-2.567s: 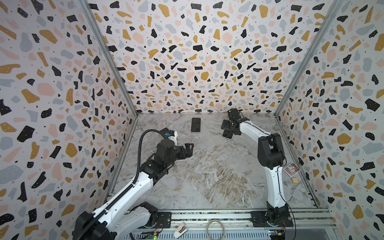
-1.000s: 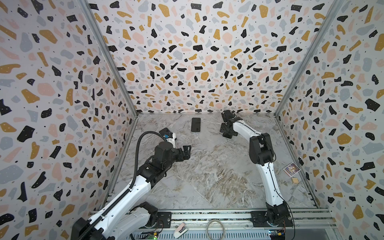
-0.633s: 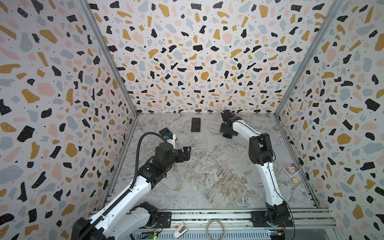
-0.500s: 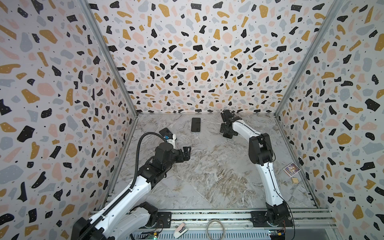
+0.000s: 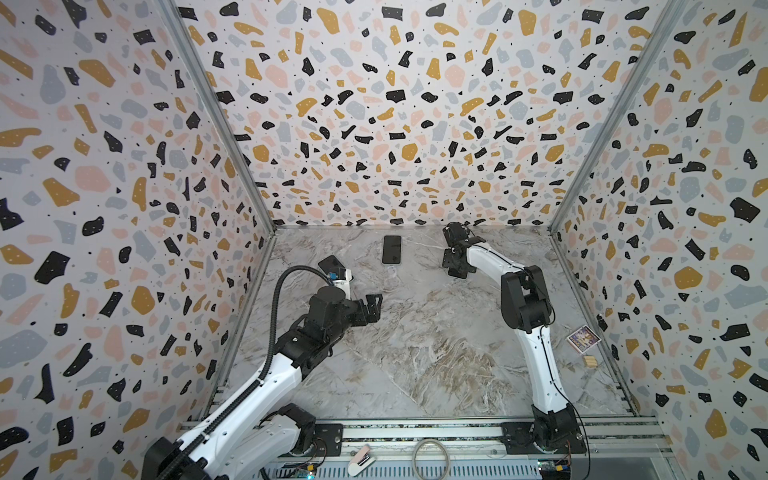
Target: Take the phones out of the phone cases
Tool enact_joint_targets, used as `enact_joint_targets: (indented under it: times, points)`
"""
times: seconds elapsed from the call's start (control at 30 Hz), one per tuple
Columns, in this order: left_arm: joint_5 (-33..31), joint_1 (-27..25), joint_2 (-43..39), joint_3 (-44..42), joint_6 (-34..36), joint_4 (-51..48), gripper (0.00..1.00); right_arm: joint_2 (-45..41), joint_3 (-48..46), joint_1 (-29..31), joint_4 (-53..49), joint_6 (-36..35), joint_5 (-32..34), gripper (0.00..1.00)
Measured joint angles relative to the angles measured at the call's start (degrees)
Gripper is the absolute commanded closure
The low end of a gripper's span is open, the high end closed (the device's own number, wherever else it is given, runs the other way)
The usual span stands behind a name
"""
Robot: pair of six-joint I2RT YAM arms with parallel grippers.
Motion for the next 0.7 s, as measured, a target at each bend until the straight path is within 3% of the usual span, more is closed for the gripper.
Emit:
enact_joint_targets:
  times: [0.33,0.7]
  points:
    - [4.61,0.00,2.67,-0.55,-3.56,5.25,0.00,-11.56,-20.31,-0.15,10.01,-2.29,-1.11,0.47]
    - [13.92,0.00,11.37,-1.57,-13.81,17.53,0.00,-21.53,-35.69,1.84,17.53,-5.09,-2.75,0.47]
